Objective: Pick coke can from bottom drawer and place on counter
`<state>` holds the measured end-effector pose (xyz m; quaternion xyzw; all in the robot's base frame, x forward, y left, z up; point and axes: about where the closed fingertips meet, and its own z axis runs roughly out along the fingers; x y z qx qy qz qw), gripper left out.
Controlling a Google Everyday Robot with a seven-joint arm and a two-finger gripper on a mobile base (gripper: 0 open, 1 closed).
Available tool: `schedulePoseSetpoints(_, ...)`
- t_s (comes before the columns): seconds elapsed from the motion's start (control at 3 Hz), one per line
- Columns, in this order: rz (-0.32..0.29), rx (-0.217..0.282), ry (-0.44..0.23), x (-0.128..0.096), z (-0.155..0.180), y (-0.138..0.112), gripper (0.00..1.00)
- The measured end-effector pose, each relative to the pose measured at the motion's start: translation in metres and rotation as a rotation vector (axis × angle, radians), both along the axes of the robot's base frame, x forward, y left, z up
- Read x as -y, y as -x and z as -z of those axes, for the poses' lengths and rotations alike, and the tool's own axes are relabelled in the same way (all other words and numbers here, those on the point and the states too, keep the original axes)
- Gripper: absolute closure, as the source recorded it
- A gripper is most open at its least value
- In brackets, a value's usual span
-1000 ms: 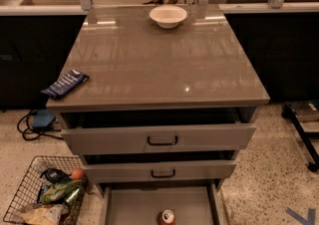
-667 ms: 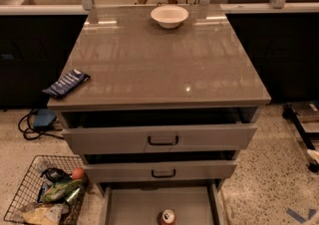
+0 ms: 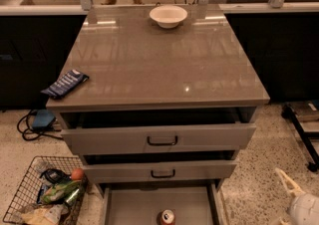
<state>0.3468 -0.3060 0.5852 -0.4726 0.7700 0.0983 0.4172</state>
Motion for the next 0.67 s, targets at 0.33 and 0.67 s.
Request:
schedulePoseSetpoints(0.33,0.003,0.005,-0.052,-0.009,0.04,-0.003,0.0)
schedulePoseSetpoints(0.67,-0.02,0.007,-0.116,-0.023,0.073,-0.009,0.0)
